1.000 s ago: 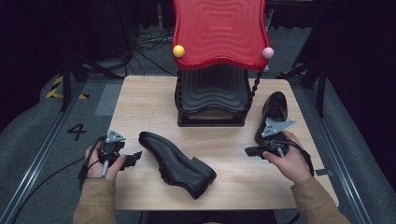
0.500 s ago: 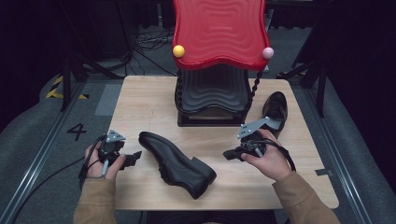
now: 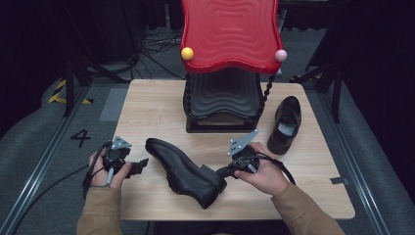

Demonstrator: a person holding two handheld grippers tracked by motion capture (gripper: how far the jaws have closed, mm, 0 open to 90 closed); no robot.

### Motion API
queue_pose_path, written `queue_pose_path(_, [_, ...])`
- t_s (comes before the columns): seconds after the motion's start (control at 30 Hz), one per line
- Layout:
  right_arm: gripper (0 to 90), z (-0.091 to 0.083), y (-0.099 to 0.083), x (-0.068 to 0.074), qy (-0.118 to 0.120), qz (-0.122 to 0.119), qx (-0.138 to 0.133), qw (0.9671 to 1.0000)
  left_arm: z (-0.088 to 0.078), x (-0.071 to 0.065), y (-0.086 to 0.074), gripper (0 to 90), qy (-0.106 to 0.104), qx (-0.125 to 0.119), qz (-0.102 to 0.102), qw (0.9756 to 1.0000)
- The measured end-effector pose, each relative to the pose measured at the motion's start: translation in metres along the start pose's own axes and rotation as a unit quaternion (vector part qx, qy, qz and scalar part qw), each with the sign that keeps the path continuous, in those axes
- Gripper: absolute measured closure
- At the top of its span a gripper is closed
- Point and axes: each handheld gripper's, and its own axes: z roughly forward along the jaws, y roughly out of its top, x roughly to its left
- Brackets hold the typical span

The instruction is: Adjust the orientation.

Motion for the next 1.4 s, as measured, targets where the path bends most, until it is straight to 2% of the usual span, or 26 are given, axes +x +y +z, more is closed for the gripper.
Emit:
queue_pose_path(0.23, [90.0,0.012,0.003,0.005,0.012,-0.009,0.011,0.9998,0.000,0.000,0.000,22.0,0.004,0.002,0.004,1.0000])
queue_pose_path(0.3, [90.0,0.015,0.003,0.004,0.005,-0.011,0.020,0.9997,0.000,0.001,-0.001,22.1,0.006,-0.001,0.004,1.0000])
queue_pose_path(0.33, [90.0,0.015,0.002,0.002,0.013,-0.007,0.016,0.9998,0.000,0.001,-0.001,22.1,0.005,-0.002,0.002,1.0000])
queue_pose_path(0.43, [90.0,0.015,0.000,0.001,0.016,-0.007,0.013,0.9998,0.000,0.001,-0.001,22.1,0.006,0.000,-0.001,1.0000])
queue_pose_path(0.67, [90.0,0.014,-0.001,0.000,0.008,-0.012,0.011,0.9998,0.001,0.000,-0.001,22.1,0.007,0.003,0.003,1.0000])
queue_pose_path(0.87, [90.0,0.009,-0.004,-0.008,0.004,0.003,0.001,1.0000,0.001,0.001,-0.001,22.1,0.006,0.003,0.004,1.0000])
queue_pose_path(0.93, [90.0,0.007,-0.004,-0.010,-0.005,0.006,0.000,1.0000,0.001,0.001,-0.001,22.1,0.007,0.003,0.004,1.0000])
queue_pose_path(1.03, [90.0,0.003,-0.005,-0.015,-0.032,0.005,0.002,0.9995,0.001,0.001,-0.001,22.0,0.007,0.002,0.003,1.0000])
queue_pose_path(1.07, [90.0,0.003,-0.005,-0.015,-0.032,0.005,0.002,0.9995,0.001,0.001,-0.001,22.1,0.007,0.002,0.003,1.0000])
queue_pose_path(1.1, [90.0,0.001,-0.005,-0.018,-0.050,0.007,0.005,0.9987,0.002,0.001,-0.001,22.0,0.007,0.004,0.003,1.0000])
queue_pose_path(1.2, [90.0,0.000,-0.006,-0.020,-0.057,0.012,0.006,0.9983,0.003,0.000,-0.001,22.0,0.008,0.005,0.003,1.0000])
queue_pose_path(1.27, [90.0,0.000,-0.007,-0.026,-0.042,0.026,0.002,0.9988,0.004,0.000,0.000,22.0,0.007,0.008,0.006,0.9999])
queue_pose_path(1.33, [90.0,-0.001,-0.007,-0.028,-0.041,0.032,0.001,0.9987,0.004,-0.001,0.000,22.0,0.006,0.010,0.007,0.9999])
queue_pose_path(1.4, [90.0,-0.001,-0.009,-0.032,-0.051,0.036,0.004,0.9980,0.005,-0.001,0.000,22.0,0.007,0.008,0.007,0.9999])
